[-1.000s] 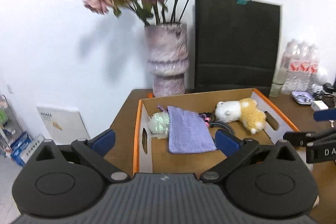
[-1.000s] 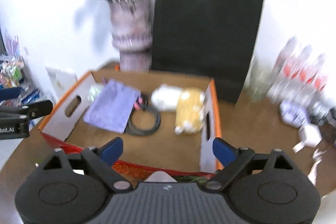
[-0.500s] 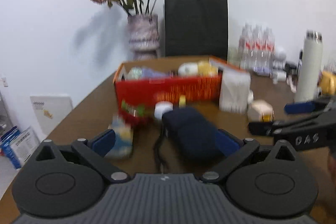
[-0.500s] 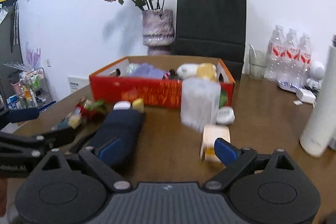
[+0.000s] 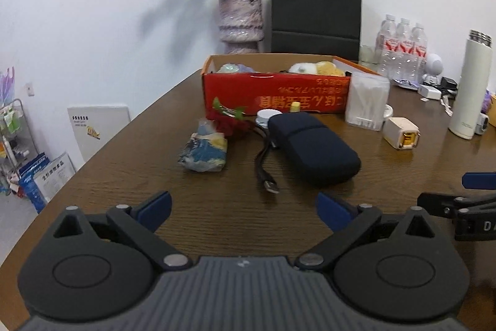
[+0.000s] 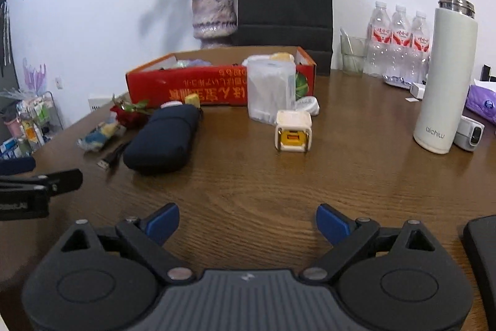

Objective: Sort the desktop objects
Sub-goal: 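Withdraw both grippers from the box toward the table, then grasp the red rose with the left gripper while the right gripper grasps the navy case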

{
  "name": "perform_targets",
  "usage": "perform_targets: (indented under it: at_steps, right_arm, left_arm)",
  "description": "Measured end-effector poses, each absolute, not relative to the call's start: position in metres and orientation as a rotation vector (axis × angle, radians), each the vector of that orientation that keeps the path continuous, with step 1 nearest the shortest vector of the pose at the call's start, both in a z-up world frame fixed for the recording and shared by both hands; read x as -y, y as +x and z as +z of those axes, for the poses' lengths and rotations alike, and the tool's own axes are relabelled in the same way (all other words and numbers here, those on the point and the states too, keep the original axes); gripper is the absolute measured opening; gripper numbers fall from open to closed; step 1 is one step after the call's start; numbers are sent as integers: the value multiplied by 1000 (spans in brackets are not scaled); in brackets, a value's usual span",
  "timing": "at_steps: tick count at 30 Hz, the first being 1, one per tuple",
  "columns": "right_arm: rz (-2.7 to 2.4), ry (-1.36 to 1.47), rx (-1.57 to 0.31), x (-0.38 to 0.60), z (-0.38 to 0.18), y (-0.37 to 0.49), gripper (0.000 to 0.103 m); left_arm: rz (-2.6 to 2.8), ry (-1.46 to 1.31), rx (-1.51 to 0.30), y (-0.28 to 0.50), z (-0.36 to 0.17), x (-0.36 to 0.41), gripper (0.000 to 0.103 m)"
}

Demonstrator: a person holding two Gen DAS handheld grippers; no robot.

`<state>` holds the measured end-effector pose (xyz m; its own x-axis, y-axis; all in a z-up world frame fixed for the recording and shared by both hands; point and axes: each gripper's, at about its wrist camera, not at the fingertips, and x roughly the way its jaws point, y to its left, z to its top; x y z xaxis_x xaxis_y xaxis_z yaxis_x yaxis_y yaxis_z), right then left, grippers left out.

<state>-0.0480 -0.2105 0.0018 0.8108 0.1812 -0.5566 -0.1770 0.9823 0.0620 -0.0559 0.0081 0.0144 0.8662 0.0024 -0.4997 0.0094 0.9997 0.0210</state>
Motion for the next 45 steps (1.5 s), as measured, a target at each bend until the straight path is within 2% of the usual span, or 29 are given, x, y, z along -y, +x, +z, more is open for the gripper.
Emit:
perform_targets:
  at_steps: [4,10,15,20,22,23,26,28,30,31,32,35,37,38,42,43,45]
  right_arm:
    - [237,9,-592,196,13,-36,95]
    - [331,-23,-582,155,23,4,91]
    - [345,-29,-616,128,22,43,83]
    - [333,-3,-669,121,11,70,82]
    - [366,22,-680,121,7,71,73]
    - [380,14,-682,120,6,70,64]
    - [338,-36,-687,122,9,64,63]
    - [286,-41,-695,132,10,61,63]
    - [256,-24,-707,144,10,56,63]
    - [248,-16,-712,149,10,54,63]
    - [243,-10,-717,154,10,51,63]
    - [239,-11,-726,160,13,45,65]
    - [231,-34,-706,157,14,45,71]
    - [231,-57,-701,153,13,47,77]
    - [225,-103,-690,139,10,56,82]
    - [213,-108,-697,136,8,59,80]
    - [176,-126,-714,133,1,65,68]
  left_arm:
    - [35,56,-510,-45,20,-17,99]
    - [101,9,-537,-22,26,-39,90]
    - [59,-6,-503,-1,36,-49,90]
    - [29,26,-507,38,44,-47,91]
    - [-12,30,-503,53,45,-43,90]
    - [-28,39,-500,60,44,-39,90]
    - [-68,59,-514,86,42,-31,90]
    - [-70,43,-539,103,38,-29,82]
    - [-72,37,-568,113,33,-28,59]
    - [-74,41,-593,118,29,-28,54]
    - [-69,44,-608,119,26,-29,42]
    - [-82,14,-606,112,25,-32,43]
    - [-89,-4,-603,104,30,-34,42]
    - [-85,-11,-597,99,33,-34,42]
    - [-91,-65,-563,72,50,-37,43]
    - [-91,-84,-556,64,55,-39,43]
    - [-86,-103,-542,50,63,-40,43]
